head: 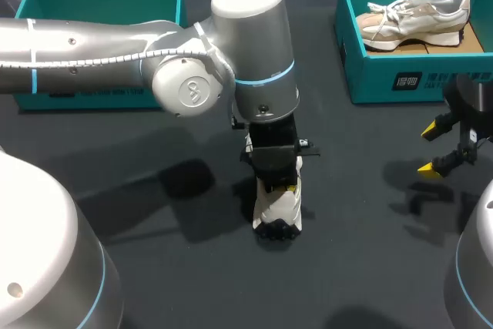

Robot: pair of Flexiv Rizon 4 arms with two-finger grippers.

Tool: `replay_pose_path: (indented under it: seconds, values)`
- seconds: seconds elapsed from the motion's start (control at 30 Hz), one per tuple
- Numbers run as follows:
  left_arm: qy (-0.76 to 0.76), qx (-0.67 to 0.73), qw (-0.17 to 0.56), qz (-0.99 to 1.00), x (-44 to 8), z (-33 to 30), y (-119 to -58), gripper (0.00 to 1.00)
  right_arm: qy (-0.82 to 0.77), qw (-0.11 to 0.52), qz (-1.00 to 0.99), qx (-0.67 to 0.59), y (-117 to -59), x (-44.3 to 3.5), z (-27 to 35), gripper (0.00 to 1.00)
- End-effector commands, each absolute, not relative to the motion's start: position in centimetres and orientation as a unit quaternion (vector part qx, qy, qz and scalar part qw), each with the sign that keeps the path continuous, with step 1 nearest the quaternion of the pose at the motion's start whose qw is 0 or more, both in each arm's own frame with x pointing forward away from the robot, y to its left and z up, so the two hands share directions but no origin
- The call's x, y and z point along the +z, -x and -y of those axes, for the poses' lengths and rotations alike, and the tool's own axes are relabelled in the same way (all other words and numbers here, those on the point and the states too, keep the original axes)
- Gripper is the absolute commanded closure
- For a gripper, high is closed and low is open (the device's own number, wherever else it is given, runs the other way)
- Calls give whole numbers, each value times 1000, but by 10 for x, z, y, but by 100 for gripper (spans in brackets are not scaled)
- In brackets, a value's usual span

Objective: Take the shoe out of the shoebox, open the shoe tongue, remove and reinsert the insole, then place the shoe into the shoebox

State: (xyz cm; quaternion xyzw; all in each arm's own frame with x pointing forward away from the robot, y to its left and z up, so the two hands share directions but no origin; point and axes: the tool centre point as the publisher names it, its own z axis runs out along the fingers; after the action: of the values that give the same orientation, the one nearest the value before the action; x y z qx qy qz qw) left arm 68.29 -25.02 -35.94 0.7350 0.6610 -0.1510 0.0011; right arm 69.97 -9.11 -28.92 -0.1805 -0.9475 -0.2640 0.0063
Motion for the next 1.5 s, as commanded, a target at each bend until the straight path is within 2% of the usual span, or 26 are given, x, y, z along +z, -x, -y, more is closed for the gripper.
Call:
replay_pose_path:
  seconds: [0.03, 0.3, 0.53, 0.87, 1.07, 1.27, 1.5]
  values:
    - [-729, -147, 18, -668, -373, 254, -674, 100, 181, 5, 948, -263, -698, -289, 91, 0]
    - [-725, -132, 11, -676, -403, 268, -679, 100, 181, 5, 948, -263, -698, -289, 91, 0]
    - [-720, -107, 5, -686, -408, 248, -690, 100, 181, 5, 948, -263, -698, -289, 91, 0]
    - [-717, -102, 35, -689, -375, 240, -703, 100, 181, 5, 948, -263, -698, -289, 91, 0]
    - [-741, -95, 16, -664, -366, 242, -688, 100, 181, 5, 948, -263, -698, -289, 91, 0]
    - [-759, -76, -32, -646, -385, 242, -681, 100, 181, 5, 948, -263, -698, -289, 91, 0]
    - [-742, -56, -33, -667, -412, 246, -690, 100, 181, 5, 948, -263, -698, -289, 91, 0]
